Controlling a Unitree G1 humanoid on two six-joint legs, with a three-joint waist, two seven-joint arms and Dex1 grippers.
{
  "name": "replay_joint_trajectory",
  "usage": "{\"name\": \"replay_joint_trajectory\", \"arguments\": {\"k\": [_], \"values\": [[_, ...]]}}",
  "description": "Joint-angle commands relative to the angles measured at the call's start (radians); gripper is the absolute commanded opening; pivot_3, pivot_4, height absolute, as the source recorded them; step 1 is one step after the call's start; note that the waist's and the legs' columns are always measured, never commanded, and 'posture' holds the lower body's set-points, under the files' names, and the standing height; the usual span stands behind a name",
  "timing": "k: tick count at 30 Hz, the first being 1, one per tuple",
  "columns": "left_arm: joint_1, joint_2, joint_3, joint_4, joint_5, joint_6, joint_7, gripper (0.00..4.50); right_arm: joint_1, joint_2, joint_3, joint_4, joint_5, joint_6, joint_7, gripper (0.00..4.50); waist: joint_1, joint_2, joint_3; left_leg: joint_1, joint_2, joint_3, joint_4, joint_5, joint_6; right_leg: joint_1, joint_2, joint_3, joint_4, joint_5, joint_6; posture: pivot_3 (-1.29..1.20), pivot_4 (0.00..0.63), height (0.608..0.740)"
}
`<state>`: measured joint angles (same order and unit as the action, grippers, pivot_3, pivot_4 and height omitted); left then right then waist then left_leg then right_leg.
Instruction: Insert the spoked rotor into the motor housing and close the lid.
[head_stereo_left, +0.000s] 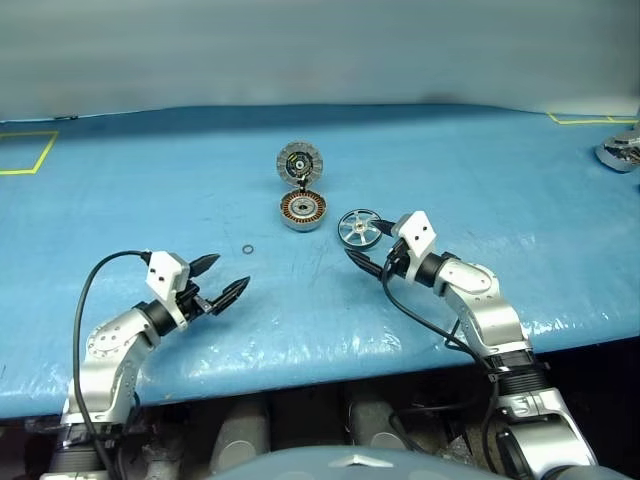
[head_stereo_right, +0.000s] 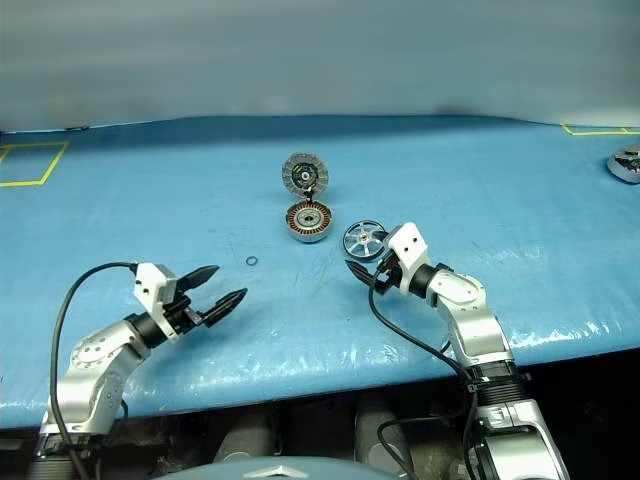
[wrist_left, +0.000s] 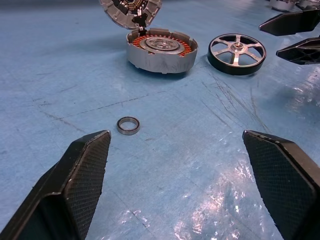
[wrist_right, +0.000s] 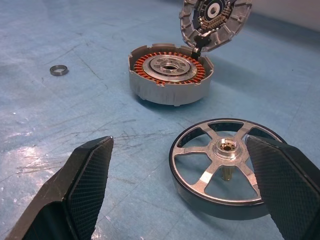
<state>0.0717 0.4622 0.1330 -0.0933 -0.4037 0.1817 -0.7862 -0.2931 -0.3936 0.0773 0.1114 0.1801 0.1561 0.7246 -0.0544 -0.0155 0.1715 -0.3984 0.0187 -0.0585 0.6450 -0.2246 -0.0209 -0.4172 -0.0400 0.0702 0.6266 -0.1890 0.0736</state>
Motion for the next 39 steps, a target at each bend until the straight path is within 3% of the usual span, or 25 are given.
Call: {"name": "replay_joint_trajectory", "arguments": {"k": [1,32,39], "values": [[0.005,-0.006,0.006,-0.027,-0.009,-0.019,0.001,4.5,-0.016,-0.006,-0.005,-0.022,0.003,-0.007,0.006,4.45,0.0,0.0,0.0,0.0,0.0,0.0,0.0,0.0,0.0,0.0,0.0,0.0,0.0,0.0,0.0,0.0,0.15,0.74],[-0.017,-0.023,0.011,-0.021,0.014,-0.099,0.045,4.5,-0.015,0.003,0.005,0.002,-0.022,-0.017,0.002,4.45,0.0,0.0,0.0,0.0,0.0,0.0,0.0,0.0,0.0,0.0,0.0,0.0,0.0,0.0,0.0,0.0,0.15,0.74],[0.009,-0.028,0.016,-0.023,0.028,-0.108,0.068,4.5,-0.135,-0.05,0.021,0.09,-0.06,-0.032,0.053,4.45,-0.006,0.0,0.0,0.0,0.0,0.001,0.001,0.0,0.0,0.0,0.0,0.0,0.0,0.0,0.0,0.0,0.15,0.74]]}}
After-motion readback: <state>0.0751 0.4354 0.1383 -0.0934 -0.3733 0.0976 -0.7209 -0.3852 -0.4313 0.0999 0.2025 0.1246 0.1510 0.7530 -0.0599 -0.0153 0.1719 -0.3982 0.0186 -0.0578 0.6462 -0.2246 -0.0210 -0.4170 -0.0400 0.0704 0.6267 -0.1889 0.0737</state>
